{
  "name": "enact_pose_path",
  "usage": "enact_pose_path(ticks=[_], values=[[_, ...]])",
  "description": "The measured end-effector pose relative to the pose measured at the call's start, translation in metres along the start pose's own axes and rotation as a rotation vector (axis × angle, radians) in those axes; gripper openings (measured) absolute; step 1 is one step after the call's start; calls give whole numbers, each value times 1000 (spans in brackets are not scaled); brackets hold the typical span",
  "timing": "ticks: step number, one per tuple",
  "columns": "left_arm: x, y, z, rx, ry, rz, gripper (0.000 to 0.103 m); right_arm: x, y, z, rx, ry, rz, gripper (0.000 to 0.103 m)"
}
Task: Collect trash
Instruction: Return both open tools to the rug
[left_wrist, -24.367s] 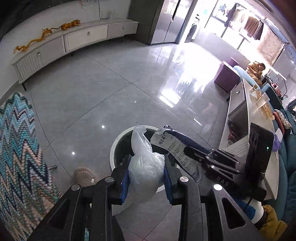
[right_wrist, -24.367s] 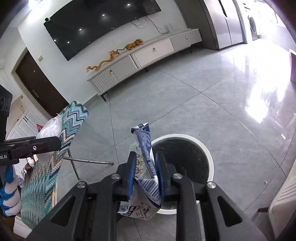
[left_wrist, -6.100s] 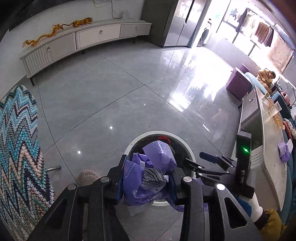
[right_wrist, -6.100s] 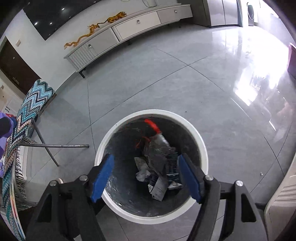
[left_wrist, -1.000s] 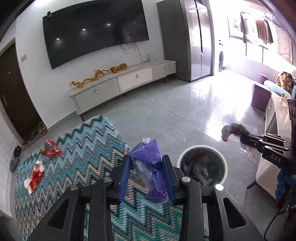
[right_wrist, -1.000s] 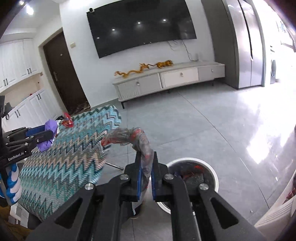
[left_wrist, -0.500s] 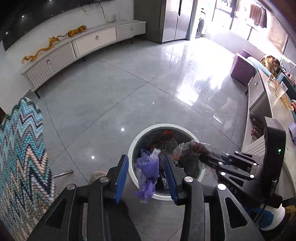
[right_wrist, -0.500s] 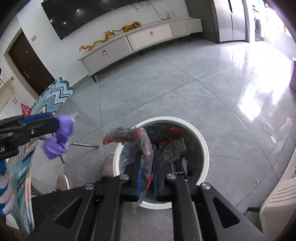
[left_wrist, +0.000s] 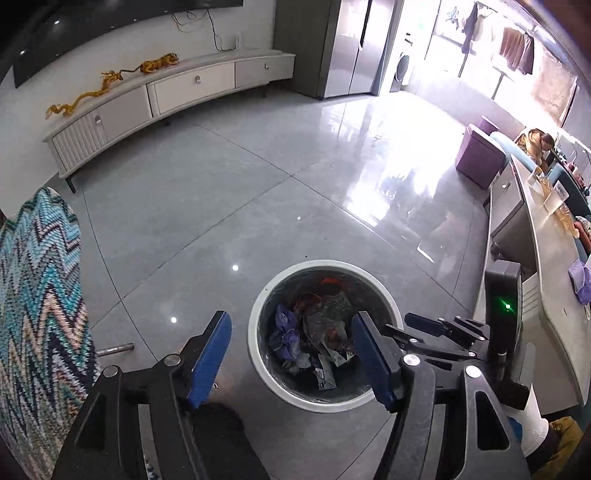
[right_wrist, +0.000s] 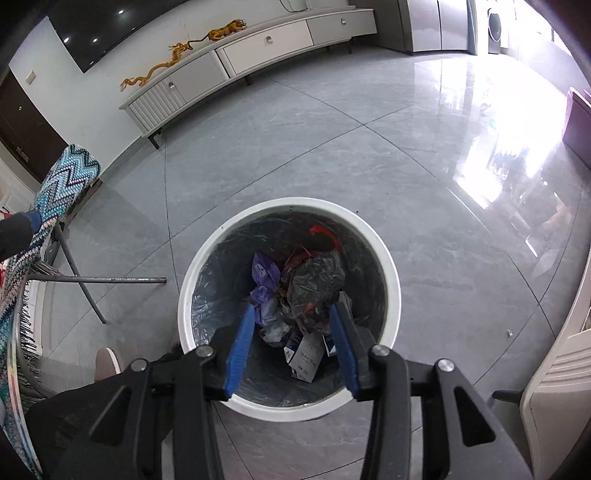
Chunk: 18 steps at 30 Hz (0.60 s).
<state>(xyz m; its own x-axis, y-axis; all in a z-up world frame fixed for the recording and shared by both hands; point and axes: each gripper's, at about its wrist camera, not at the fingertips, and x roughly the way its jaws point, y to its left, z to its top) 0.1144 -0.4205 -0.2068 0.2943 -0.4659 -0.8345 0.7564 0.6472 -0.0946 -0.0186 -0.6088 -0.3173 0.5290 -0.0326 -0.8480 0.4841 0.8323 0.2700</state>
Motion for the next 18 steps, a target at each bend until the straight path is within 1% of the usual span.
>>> enact_pose_path(ticks=[4,8,11,13,14,16,18], values=[[-39,18,-6,-16,-63,18,65,-35,19,8,-32,-64,5,41],[-85,45,-23,-14,-118,63,66,-71,56,17,-101,-129,27,41],[-119,74,-40,-32,-159,113,66,-97,95,23,-173,-172,53,41],[-142,97,-55,-54,-185,151,66,-112,125,25,-224,-201,74,43],[-154,110,-63,-68,-197,171,66,-120,141,26,-249,-215,87,45],[-178,136,-80,-102,-220,208,71,-134,173,27,-298,-237,112,47],[-202,164,-99,-142,-243,248,73,-145,207,27,-351,-255,139,47]])
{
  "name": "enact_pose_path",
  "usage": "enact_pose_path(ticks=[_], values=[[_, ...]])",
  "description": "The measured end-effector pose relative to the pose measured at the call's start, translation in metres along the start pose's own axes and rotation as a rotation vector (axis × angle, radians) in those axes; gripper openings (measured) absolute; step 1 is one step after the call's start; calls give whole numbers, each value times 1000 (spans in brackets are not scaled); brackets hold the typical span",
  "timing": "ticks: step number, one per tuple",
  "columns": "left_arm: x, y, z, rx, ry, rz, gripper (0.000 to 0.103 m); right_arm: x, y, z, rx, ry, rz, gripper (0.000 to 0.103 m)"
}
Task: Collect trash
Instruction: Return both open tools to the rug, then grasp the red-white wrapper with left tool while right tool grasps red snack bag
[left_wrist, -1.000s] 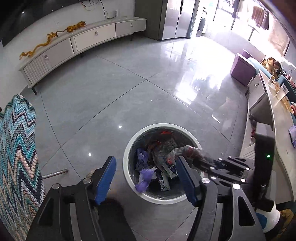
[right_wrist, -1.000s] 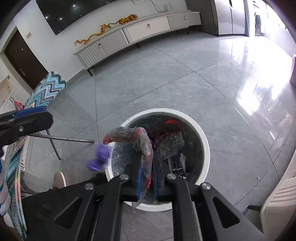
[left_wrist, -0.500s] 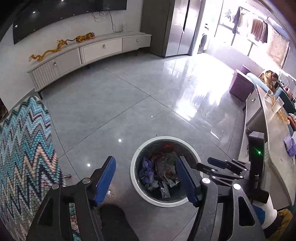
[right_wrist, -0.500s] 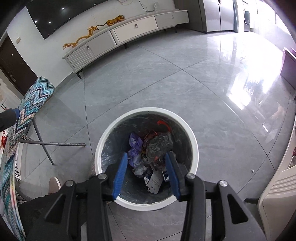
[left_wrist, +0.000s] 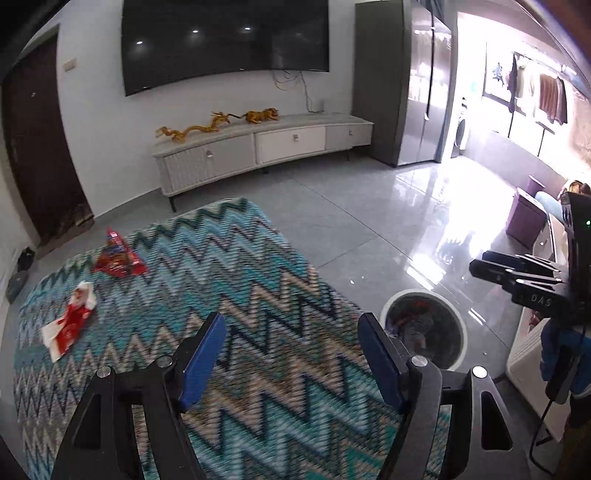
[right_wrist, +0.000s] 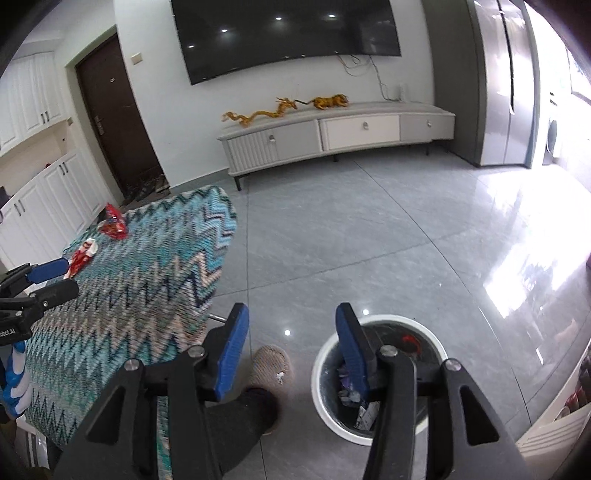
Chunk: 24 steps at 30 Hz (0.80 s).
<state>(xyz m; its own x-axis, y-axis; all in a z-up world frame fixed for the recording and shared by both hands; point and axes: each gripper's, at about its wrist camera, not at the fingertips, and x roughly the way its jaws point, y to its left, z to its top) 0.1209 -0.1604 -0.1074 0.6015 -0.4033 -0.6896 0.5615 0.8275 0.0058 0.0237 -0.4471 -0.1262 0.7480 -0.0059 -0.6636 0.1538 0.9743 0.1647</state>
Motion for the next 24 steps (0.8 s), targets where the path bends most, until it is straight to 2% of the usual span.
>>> enact_pose_path(ticks=[5,10,14,17,22,24], values=[[-39,80,-26,-59,-50,115,73,1,72,28,-97,-20,88,48],[-46,150,-45,-108,-41,225,73,21,131,46,-180,-6,147,49],[-29,199,-53,-122,-5,310,73,51,169,60,-247,22,186,49],[-10,222,-52,-119,23,338,73,79,194,70,-276,48,221,50],[30,245,-46,-63,74,340,73,134,228,86,-296,82,265,53],[47,252,-42,-44,95,339,73,156,239,93,-300,93,279,57]])
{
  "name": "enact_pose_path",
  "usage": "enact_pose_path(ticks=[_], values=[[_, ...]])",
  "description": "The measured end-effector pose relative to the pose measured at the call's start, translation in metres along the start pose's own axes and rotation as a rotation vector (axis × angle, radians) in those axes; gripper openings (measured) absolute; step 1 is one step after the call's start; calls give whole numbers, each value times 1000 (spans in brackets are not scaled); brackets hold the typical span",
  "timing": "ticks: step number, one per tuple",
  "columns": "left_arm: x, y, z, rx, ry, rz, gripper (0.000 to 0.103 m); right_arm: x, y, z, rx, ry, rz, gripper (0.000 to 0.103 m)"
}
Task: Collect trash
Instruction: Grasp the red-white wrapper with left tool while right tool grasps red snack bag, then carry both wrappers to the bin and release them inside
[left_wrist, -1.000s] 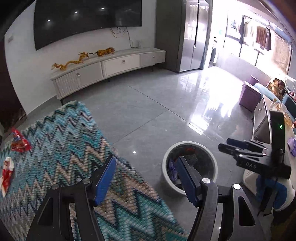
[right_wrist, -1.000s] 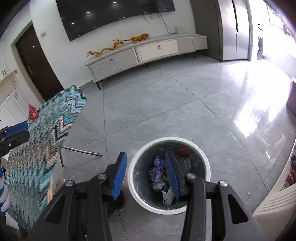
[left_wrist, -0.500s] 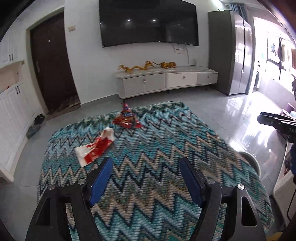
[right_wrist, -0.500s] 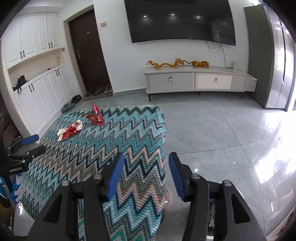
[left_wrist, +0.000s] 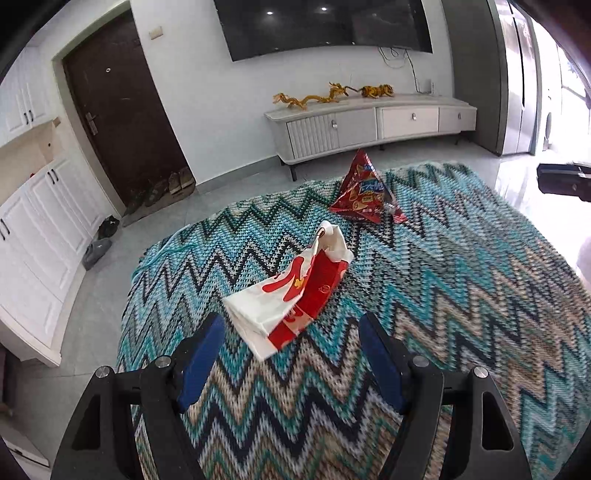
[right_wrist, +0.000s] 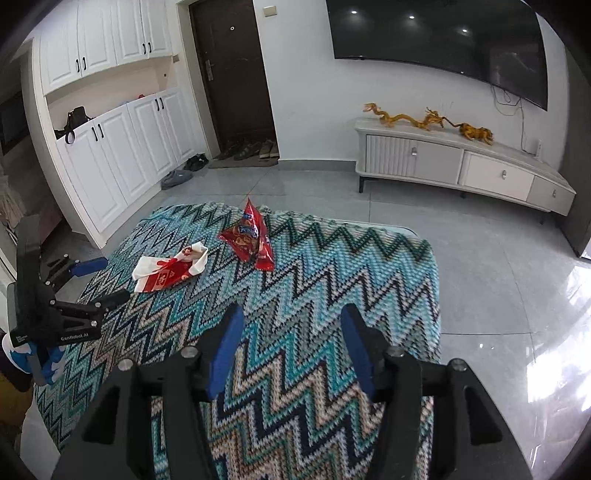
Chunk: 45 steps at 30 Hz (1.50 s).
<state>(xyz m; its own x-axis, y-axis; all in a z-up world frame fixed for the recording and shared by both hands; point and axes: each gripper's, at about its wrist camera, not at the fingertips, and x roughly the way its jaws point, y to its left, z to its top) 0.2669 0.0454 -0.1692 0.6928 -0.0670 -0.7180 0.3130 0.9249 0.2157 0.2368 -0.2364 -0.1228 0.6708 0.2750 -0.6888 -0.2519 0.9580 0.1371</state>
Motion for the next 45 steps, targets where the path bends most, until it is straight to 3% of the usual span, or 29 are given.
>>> enact_pose_path(ticks=[8,15,19,22,24,25,26,27,30,35,45], values=[[54,13,13,7,45,14,73,83,18,39,-31,11,68,61],[77,17,14,23,61,1,51,142,39,61,-55,29,99,65],[78,21,17,10,46,-54,21,168,46,64,-60,41,89,65],[78,21,18,12,32,-53,14,177,44,64,-38,43,91,64],[74,20,16,0,21,-57,12,180,46,62,-43,51,78,42],[71,21,15,-8,16,-59,10,180,46,61,-44,58,59,38],[69,21,14,-16,13,-59,10,181,45,60,-37,63,54,27],[66,21,12,-27,10,-60,9,179,44,58,-28,64,49,20],[54,25,5,-64,0,-62,7,170,41,52,-16,60,47,12],[23,25,-12,-126,-9,-57,5,130,45,36,-27,31,72,9],[-87,-5,-48,-175,-107,-51,5,1,65,-18,-80,-56,90,9]])
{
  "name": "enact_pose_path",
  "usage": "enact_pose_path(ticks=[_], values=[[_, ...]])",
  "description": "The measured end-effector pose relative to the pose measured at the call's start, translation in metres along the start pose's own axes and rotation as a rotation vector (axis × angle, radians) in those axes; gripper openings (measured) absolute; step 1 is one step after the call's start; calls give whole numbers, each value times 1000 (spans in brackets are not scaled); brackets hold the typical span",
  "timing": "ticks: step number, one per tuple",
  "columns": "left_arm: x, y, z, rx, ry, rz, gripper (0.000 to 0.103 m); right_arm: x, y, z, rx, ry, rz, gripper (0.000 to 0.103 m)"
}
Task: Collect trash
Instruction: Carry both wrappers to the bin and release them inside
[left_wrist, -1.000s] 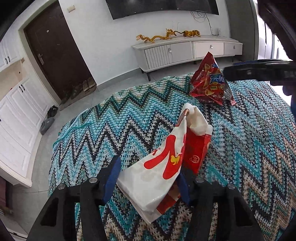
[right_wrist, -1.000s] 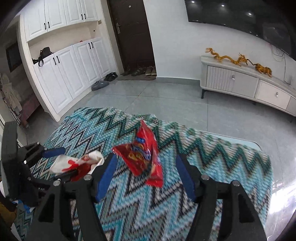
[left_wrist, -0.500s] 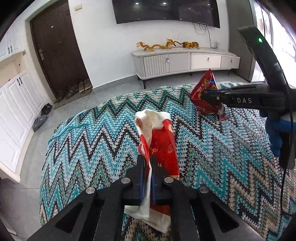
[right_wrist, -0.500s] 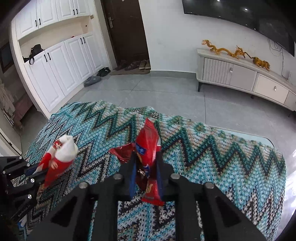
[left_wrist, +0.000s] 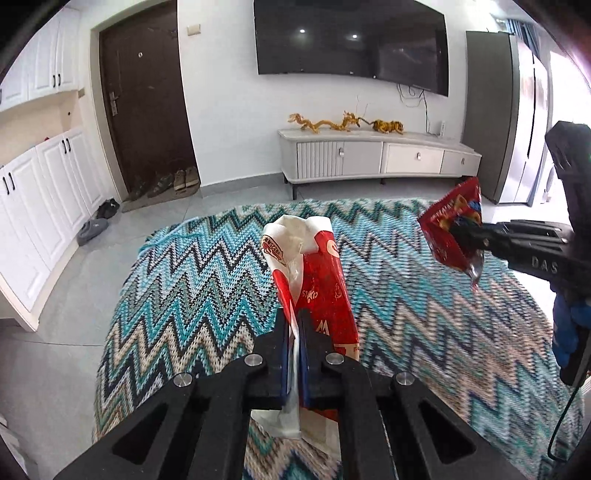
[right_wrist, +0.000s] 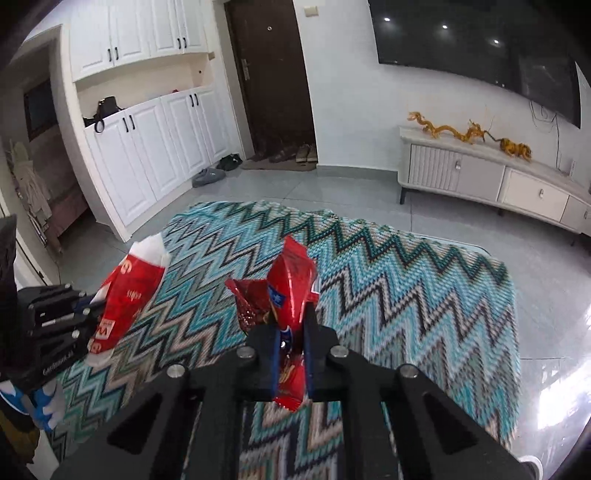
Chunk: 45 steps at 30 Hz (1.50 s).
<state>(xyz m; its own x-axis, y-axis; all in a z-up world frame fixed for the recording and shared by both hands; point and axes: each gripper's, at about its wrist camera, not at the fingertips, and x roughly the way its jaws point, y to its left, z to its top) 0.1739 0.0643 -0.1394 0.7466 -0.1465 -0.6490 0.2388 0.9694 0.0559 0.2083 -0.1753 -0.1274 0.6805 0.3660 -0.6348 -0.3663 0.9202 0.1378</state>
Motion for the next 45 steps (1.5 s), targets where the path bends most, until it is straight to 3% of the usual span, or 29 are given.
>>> enact_pose_path(ticks=[15,21,27,30,33,40,45], values=[[-152,-86,-1,133,-207,57,5,-197,4,-45,-24,-194,-81,9],[-186,-139,8,223,-272,46,5,-258,-23,-73,9,-262,-151,9],[-195,-198,18,332,-299,21,5,-300,-66,-106,55,-288,-239,9],[-188,-231,27,378,-277,-15,5,-307,-96,-128,101,-278,-283,9],[-166,-270,38,415,-207,-101,5,-303,-133,-157,174,-248,-331,9],[-86,-388,39,520,20,-363,5,-271,-235,-241,416,-105,-401,9],[-20,-467,22,562,194,-484,6,-245,-292,-287,539,-18,-413,10]])
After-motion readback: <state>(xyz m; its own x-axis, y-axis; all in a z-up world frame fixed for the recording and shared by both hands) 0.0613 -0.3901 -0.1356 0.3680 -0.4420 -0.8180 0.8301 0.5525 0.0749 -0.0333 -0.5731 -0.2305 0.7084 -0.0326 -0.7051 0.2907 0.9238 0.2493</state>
